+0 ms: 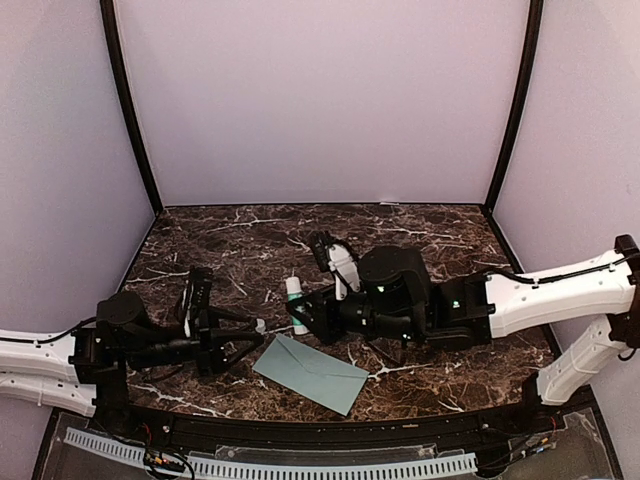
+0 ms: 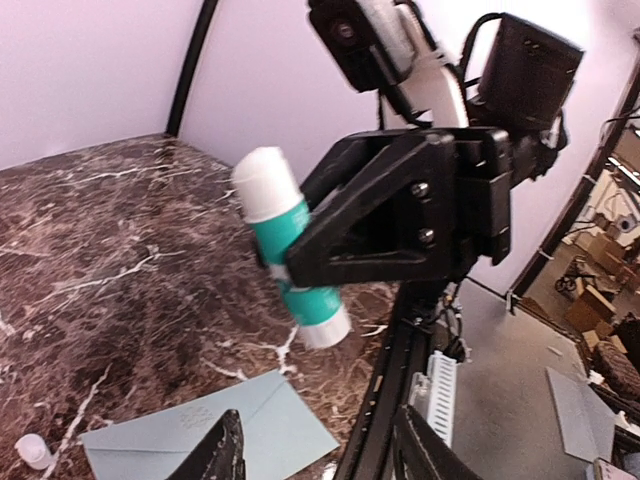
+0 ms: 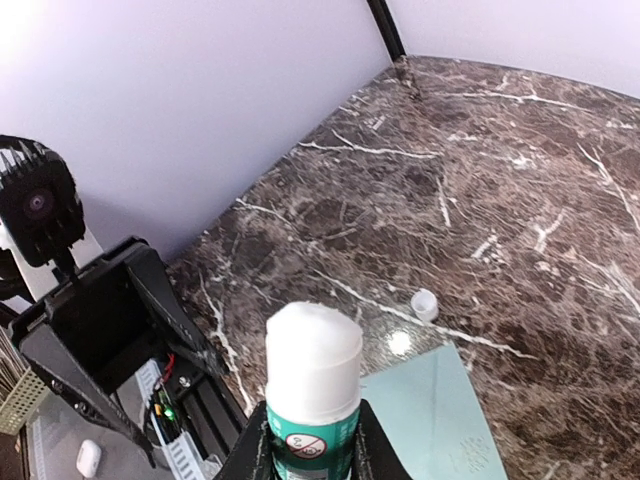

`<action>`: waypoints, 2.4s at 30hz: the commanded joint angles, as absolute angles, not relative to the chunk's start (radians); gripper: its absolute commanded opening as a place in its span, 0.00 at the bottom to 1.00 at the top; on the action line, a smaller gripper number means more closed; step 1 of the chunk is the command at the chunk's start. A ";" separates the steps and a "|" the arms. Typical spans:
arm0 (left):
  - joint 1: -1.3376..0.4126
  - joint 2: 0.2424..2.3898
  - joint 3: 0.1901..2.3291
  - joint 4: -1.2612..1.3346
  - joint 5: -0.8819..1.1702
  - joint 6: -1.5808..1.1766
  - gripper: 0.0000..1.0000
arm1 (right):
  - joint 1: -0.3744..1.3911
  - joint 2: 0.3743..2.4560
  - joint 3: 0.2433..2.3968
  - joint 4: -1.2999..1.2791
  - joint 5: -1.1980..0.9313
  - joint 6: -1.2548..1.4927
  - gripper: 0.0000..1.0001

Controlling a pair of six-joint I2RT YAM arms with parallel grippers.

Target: Place the letter into the envelope and seal it

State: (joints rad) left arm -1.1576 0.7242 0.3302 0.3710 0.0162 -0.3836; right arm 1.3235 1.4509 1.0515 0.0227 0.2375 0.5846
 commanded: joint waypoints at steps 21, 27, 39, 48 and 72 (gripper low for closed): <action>-1.154 0.662 0.292 0.518 0.208 -0.359 0.50 | 1.480 1.586 1.127 0.486 0.337 0.531 0.00; -1.154 0.615 0.281 0.493 0.158 -0.361 0.52 | 1.489 1.583 1.137 0.467 0.347 0.530 0.00; -1.154 0.677 0.301 0.483 0.154 -0.348 0.53 | 1.504 1.587 1.145 0.484 0.343 0.523 0.00; -1.155 0.709 0.303 0.523 0.222 -0.350 0.47 | 1.512 1.589 1.140 0.498 0.344 0.526 0.00; -1.155 0.698 0.296 0.544 0.225 -0.368 0.45 | 1.519 1.630 1.127 0.542 0.330 0.536 0.00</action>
